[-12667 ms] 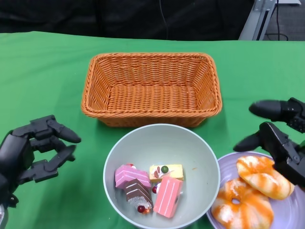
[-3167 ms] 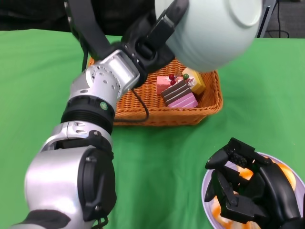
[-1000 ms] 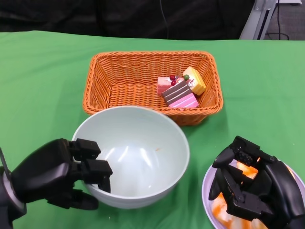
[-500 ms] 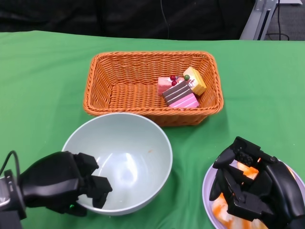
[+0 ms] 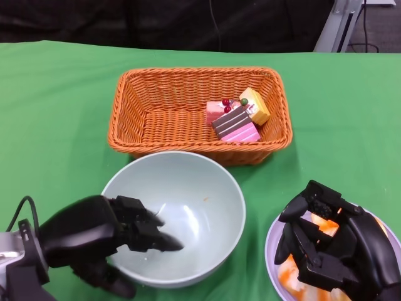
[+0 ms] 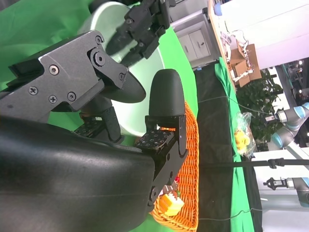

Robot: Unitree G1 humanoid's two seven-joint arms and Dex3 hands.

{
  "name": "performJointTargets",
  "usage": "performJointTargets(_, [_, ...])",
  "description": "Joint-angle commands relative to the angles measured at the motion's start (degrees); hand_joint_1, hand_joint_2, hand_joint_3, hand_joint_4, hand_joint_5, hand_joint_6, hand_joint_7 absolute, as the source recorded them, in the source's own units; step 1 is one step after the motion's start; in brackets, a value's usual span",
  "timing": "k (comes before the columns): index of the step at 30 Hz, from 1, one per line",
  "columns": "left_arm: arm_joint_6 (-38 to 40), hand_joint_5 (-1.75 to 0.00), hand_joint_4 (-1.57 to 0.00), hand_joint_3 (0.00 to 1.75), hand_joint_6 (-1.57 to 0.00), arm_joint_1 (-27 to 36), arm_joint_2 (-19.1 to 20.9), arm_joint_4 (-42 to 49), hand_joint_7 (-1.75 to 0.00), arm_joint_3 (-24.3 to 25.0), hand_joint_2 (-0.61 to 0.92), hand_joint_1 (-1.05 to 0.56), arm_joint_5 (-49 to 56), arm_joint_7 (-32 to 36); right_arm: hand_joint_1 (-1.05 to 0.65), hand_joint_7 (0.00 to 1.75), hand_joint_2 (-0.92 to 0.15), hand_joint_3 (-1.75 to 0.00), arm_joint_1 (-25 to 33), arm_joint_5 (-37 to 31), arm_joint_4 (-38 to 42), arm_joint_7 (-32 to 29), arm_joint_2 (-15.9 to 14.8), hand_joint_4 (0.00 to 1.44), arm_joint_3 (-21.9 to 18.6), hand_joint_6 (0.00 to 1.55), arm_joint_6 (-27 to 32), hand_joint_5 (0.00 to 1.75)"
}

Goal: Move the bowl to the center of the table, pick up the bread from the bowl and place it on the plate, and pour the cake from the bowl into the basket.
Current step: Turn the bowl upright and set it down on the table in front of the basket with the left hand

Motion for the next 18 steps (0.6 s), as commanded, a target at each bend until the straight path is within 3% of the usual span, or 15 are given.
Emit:
performJointTargets(1, [-0.71,0.0,-0.01,0.42,-0.06,1.0,1.0,1.47,0.0,-0.56,0.92,-1.05,-13.98,-15.73,-0.08,1.42,-0.56,-1.15,-0.19,-0.1,0.59,-0.24,-0.57,0.74,-0.57,0.66,-0.38,1.67])
performJointTargets(4, [8.83,0.0,0.0,0.44,-0.01,4.04,2.59,-5.43,0.0,-2.23,0.92,-1.05,-36.28,-39.24,-0.08,1.42,-0.55,-1.16,-0.18,-0.2,0.74,-0.02,-0.59,0.74,-0.46,0.66,-0.86,1.67])
performJointTargets(6, [21.11,0.0,0.0,0.44,0.0,6.4,4.02,-13.84,0.0,-1.16,0.92,-1.05,-49.64,-53.36,-0.08,1.43,-0.55,-1.16,-0.17,-0.34,0.73,-0.03,-0.68,0.73,-0.39,0.66,-0.86,1.68])
performJointTargets(9, [39.34,-0.01,-0.02,0.34,-0.04,8.98,3.0,-22.0,-0.02,3.67,0.92,-1.03,-66.68,-67.71,-0.08,1.44,-0.56,-1.17,-0.13,-0.23,0.6,-0.09,-0.71,0.73,-0.31,0.65,-0.52,1.68])
performJointTargets(11, [47.77,-0.03,-0.07,0.27,-0.11,11.3,0.67,-25.3,-0.04,7.48,0.92,-0.98,-74.27,-68.97,-0.08,1.44,-0.56,-1.16,-0.12,-0.54,0.7,-0.05,-0.84,0.73,-0.19,0.65,-0.77,1.69])
performJointTargets(12, [51.33,-0.1,-0.24,0.24,-0.23,13.07,-0.97,-27.39,-0.06,9.33,0.92,-0.84,-77.46,-66.87,-0.08,1.44,-0.56,-1.16,-0.07,-0.82,0.74,-0.09,-0.87,0.73,-0.08,0.65,-1.03,1.69])
performJointTargets(14, [56.12,-0.15,-0.39,0.23,-0.35,15.77,-3.75,-30.81,-0.07,12.23,0.92,-0.69,-81.39,-63.41,-0.07,1.44,-0.56,-1.16,0.05,-1.07,0.77,-0.02,-0.88,0.73,0.04,0.66,-1.48,1.69])
performJointTargets(15, [57.04,-0.25,-0.6,0.22,-0.51,17.04,-5.51,-32.25,-0.13,13.6,0.92,-0.5,-82.37,-61.34,-0.08,1.44,-0.56,-1.16,0.18,-0.97,0.6,0.03,-0.86,0.73,0.06,0.66,-1.42,1.69])
performJointTargets(17, [60.58,-0.37,-0.82,0.26,-0.72,19.69,-8.37,-36.23,-0.16,16.1,0.92,-0.3,-83.45,-56.59,-0.08,1.44,-0.56,-1.16,0.52,-0.81,0.04,0.04,-0.88,0.73,0.1,0.66,-1.05,1.69])
performJointTargets(18, [63.89,-0.63,-0.89,0.3,-0.9,21.15,-9.63,-39.02,-0.19,17.36,0.92,-0.24,-84.25,-54.14,-0.08,1.44,-0.55,-1.17,0.72,-0.74,-0.29,0.0,-0.87,0.73,0.15,0.66,-0.81,1.68])
